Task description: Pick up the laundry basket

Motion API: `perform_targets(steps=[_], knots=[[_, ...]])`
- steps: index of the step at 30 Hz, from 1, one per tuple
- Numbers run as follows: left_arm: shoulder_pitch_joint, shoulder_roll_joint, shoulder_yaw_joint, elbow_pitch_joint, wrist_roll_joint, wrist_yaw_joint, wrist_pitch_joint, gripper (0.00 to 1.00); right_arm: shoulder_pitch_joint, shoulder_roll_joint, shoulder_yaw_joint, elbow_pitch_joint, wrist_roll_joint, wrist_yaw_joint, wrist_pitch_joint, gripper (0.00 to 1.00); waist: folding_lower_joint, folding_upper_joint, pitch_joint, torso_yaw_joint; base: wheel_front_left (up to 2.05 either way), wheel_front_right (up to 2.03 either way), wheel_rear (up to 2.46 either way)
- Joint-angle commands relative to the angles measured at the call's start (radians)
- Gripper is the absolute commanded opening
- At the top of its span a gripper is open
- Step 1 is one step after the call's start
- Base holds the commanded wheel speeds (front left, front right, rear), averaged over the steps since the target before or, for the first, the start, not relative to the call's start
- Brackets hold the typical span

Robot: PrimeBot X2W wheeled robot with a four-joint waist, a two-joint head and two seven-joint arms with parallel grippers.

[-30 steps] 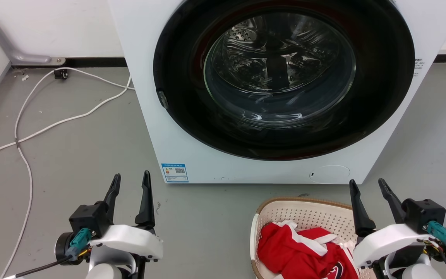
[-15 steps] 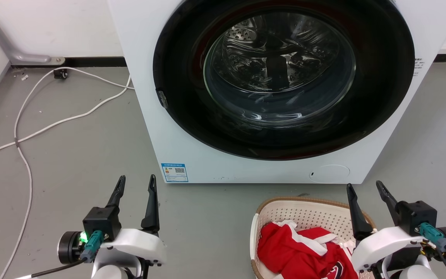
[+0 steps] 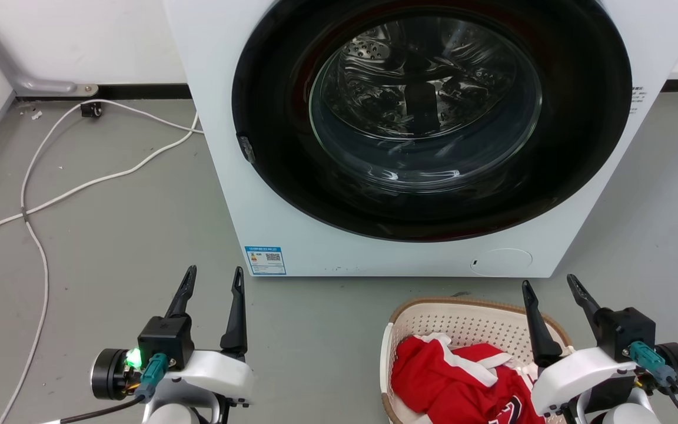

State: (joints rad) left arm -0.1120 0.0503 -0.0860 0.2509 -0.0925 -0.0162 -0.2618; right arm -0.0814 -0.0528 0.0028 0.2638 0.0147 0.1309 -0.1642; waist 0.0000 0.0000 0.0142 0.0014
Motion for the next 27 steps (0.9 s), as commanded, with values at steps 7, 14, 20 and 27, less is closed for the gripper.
perform_targets(steps=[7,14,20,27], knots=[[-0.014,0.000,-0.002,-0.003,-0.010,0.008,-0.004,1.00,-0.019,0.005,-0.002,0.010,0.016,0.000,-0.008,1.00,0.0000,0.0000,0.012,-0.001,0.00,0.00,0.00],[-0.020,0.000,-0.009,0.007,-0.017,0.008,-0.004,1.00,-0.024,0.005,-0.013,0.018,0.024,0.000,-0.007,1.00,0.0000,0.0000,0.023,-0.007,0.00,0.00,0.00],[-0.034,0.000,-0.023,0.027,-0.025,-0.001,-0.004,1.00,-0.022,0.005,-0.032,0.030,0.026,0.000,-0.004,1.00,0.0000,0.0000,0.044,-0.019,0.00,0.00,0.00],[-0.056,0.000,-0.054,0.054,-0.045,-0.001,-0.004,1.00,-0.031,0.005,-0.051,0.047,0.030,0.000,-0.004,1.00,0.0000,0.0000,0.075,-0.043,0.00,0.00,0.00]])
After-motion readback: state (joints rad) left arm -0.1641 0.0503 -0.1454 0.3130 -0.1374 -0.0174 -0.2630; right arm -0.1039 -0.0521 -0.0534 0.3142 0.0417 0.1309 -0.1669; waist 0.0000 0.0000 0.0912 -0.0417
